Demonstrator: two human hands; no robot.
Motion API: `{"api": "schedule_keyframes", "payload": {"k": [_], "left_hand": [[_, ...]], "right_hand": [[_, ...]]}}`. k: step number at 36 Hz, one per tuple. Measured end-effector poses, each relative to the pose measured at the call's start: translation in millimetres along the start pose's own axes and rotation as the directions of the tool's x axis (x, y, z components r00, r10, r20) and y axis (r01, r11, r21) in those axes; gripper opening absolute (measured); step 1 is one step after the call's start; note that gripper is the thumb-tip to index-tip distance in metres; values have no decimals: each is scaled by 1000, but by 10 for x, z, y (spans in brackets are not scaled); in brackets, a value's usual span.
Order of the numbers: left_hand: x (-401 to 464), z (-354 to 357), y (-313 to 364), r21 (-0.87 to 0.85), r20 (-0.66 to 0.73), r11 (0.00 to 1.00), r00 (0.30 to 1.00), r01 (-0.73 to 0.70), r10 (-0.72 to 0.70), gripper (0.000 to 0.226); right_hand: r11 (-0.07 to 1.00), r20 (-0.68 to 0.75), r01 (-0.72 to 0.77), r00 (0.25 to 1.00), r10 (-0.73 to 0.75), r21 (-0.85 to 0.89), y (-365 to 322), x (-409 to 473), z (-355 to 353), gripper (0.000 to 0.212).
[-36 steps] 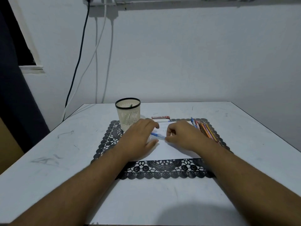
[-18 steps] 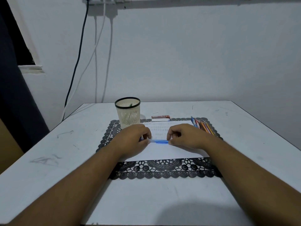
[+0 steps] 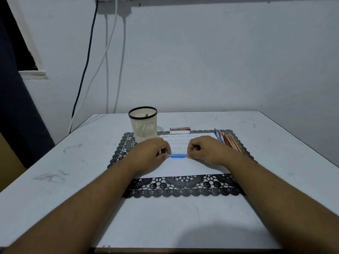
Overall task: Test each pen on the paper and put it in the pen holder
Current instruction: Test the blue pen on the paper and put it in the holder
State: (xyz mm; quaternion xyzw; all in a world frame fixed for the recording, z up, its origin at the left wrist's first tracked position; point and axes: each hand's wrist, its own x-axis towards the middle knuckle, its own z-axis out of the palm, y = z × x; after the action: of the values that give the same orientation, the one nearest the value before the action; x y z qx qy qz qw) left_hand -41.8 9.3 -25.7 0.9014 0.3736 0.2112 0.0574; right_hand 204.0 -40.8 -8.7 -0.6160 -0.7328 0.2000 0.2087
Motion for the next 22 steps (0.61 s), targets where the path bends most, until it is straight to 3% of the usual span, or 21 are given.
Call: {"api": "schedule_keyframes", "payload": {"k": [4, 11, 22], "left_hand": [[-25, 25, -7, 8, 4, 1000, 1000, 8, -8, 6], [-8, -22, -13, 10, 4, 1000, 1000, 4, -4, 6], [-13, -5, 22, 27, 18, 1000, 1000, -8, 7, 5]], "right_hand": [[998, 4, -18, 1000, 18, -52, 41, -7, -19, 8], [994, -121, -57, 992, 45, -91, 113, 62, -10, 8], [997, -153, 78, 985, -77, -1, -34, 200, 202, 9]]}}
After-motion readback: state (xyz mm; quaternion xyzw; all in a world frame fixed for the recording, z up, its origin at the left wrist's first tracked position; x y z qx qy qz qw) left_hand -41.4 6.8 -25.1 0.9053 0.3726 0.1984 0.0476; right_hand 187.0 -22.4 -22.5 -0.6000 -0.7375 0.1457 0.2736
